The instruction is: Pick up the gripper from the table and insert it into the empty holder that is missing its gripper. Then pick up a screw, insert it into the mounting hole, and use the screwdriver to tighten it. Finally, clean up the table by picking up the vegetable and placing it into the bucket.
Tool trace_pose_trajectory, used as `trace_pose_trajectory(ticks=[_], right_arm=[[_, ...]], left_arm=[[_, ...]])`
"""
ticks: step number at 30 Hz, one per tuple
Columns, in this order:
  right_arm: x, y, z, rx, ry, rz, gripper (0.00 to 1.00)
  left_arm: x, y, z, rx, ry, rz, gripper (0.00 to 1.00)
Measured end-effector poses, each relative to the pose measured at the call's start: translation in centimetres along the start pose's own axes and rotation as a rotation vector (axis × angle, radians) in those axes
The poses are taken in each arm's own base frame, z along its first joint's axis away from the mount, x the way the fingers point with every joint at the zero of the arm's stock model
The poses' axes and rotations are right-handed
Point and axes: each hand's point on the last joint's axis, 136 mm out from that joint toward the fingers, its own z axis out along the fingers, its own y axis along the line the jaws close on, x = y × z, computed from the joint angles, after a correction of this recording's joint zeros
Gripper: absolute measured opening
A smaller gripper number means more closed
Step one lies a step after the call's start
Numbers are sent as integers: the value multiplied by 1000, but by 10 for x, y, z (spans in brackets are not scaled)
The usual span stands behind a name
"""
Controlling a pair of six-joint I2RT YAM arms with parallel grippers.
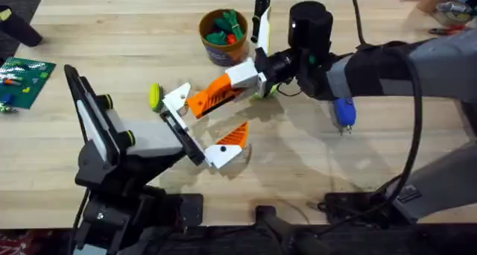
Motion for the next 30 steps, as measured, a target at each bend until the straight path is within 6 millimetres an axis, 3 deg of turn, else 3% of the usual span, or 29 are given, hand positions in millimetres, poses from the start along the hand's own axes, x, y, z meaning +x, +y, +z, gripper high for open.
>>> trace_pose_trajectory(ticks=[30], right_arm=[[-6,-6,4,27,-43,-22,17]], left_arm=[[1,-8,-1,46,6,-21,988]])
